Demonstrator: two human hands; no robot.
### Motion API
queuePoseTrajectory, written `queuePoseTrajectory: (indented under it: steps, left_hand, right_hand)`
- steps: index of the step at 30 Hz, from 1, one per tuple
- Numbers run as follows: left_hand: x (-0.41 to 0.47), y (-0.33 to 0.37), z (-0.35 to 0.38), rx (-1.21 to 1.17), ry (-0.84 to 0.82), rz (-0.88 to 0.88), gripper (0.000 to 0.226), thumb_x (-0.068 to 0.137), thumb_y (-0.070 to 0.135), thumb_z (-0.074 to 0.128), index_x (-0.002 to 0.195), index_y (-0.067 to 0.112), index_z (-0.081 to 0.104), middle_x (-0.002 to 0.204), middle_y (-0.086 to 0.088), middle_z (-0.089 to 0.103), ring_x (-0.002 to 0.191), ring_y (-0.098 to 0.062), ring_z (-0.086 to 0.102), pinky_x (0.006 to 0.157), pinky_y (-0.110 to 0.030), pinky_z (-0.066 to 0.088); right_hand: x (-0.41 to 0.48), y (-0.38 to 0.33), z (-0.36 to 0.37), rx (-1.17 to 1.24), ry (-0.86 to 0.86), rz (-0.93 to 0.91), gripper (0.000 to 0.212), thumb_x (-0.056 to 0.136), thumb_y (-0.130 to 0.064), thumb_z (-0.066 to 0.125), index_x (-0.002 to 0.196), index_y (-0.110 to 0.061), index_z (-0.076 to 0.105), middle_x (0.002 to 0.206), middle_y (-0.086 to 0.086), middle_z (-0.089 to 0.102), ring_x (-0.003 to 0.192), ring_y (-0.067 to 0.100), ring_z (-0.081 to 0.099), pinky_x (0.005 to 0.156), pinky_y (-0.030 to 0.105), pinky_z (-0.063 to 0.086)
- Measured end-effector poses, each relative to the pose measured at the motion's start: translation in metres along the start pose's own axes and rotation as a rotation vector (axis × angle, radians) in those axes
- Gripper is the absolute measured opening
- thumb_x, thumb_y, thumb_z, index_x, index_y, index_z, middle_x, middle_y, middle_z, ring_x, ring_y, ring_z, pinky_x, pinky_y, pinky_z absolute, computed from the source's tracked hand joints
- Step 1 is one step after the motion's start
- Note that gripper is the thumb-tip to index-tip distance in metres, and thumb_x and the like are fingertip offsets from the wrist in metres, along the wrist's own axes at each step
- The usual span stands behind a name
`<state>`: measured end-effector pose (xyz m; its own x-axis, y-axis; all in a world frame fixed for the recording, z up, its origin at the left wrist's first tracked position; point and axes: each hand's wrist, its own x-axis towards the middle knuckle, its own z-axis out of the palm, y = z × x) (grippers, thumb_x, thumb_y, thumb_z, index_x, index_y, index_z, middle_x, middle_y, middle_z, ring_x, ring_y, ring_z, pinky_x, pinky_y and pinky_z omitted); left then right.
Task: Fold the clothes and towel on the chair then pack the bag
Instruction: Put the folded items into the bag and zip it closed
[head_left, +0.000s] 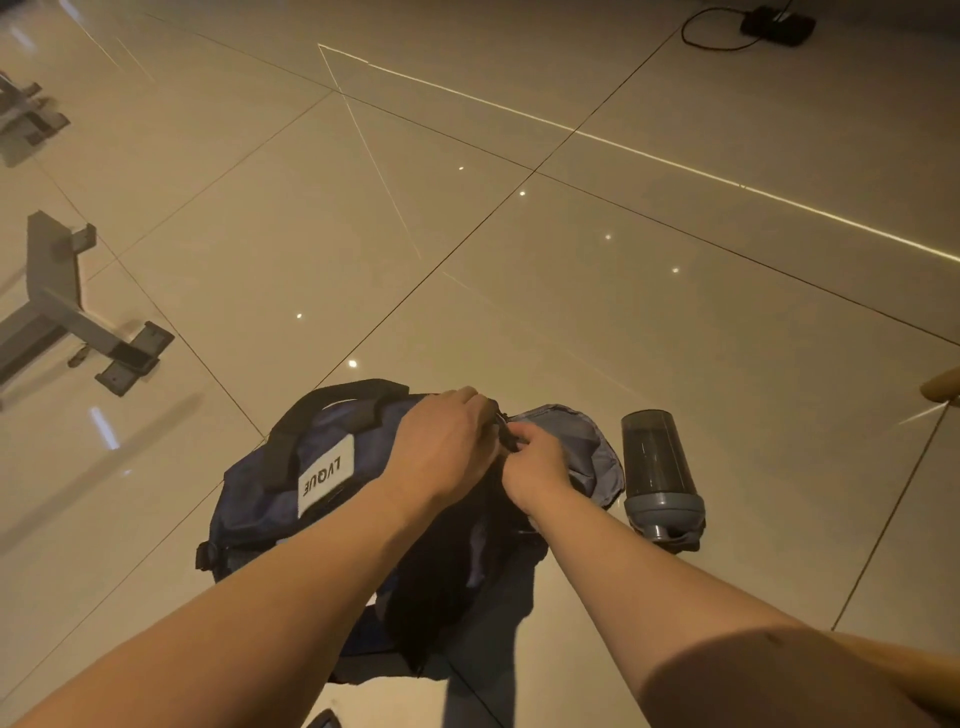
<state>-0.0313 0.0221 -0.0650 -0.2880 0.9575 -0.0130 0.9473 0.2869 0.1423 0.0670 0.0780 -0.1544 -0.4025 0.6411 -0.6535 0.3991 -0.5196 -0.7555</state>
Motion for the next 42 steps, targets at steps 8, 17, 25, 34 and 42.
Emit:
queuePoseTrajectory:
  steps: [8,17,25,34,42]
  left_hand:
    - [0.000,-0.006,0.014,-0.005,-0.012,-0.102,0.021,0.099,0.032,0.056,0.102,0.017,0.069,0.103,0.000,0.067,0.088,-0.018,0.055,0.068,-0.028,0.031]
    - [-0.005,-0.011,0.045,0.206,-0.089,-0.170,0.036,0.101,0.042,0.051,0.127,0.017,0.057,0.122,-0.003,0.058,0.113,-0.025,0.052,0.085,-0.037,0.038]
    - [-0.015,0.013,0.047,0.148,0.084,-0.130,0.034,0.084,0.035,0.069,0.107,0.012,0.059,0.104,-0.009,0.059,0.094,-0.030,0.052,0.079,-0.042,0.039]
    - [-0.046,0.064,0.063,0.259,-0.396,0.201,0.027,0.099,0.029,0.043,0.116,0.014,0.058,0.114,-0.009,0.059,0.108,-0.030,0.049,0.092,-0.042,0.033]
    - [-0.049,0.095,0.076,-0.397,-0.501,-0.235,0.037,0.103,0.022,0.051,0.140,0.018,0.049,0.138,-0.009,0.058,0.123,-0.031,0.058,0.102,-0.043,0.046]
  right_hand:
    - [0.009,0.019,0.003,0.118,-0.085,0.003,0.071,0.089,0.017,0.045,0.149,-0.022,0.048,0.152,0.003,0.050,0.137,0.024,0.050,0.091,0.030,0.052]
    - [-0.003,0.001,-0.011,0.093,-0.173,0.052,0.063,0.096,0.013,0.046,0.152,-0.016,0.044,0.151,0.002,0.049,0.103,0.012,0.065,0.103,0.043,0.052]
    - [-0.017,0.041,-0.088,-0.684,0.648,-0.147,0.065,0.088,-0.028,0.069,0.146,-0.016,0.043,0.152,0.009,0.041,0.140,0.030,0.032,0.115,0.048,0.029]
    - [-0.019,0.088,-0.122,-0.672,0.499,0.214,0.106,0.068,-0.046,0.083,0.148,-0.026,0.016,0.137,0.016,0.042,0.123,0.042,0.048,0.106,0.057,0.041]
    - [-0.042,0.072,-0.121,-0.489,0.317,0.122,0.106,0.060,-0.050,0.079,0.149,-0.028,0.024,0.134,0.010,0.041,0.112,0.037,0.055,0.093,0.044,0.053]
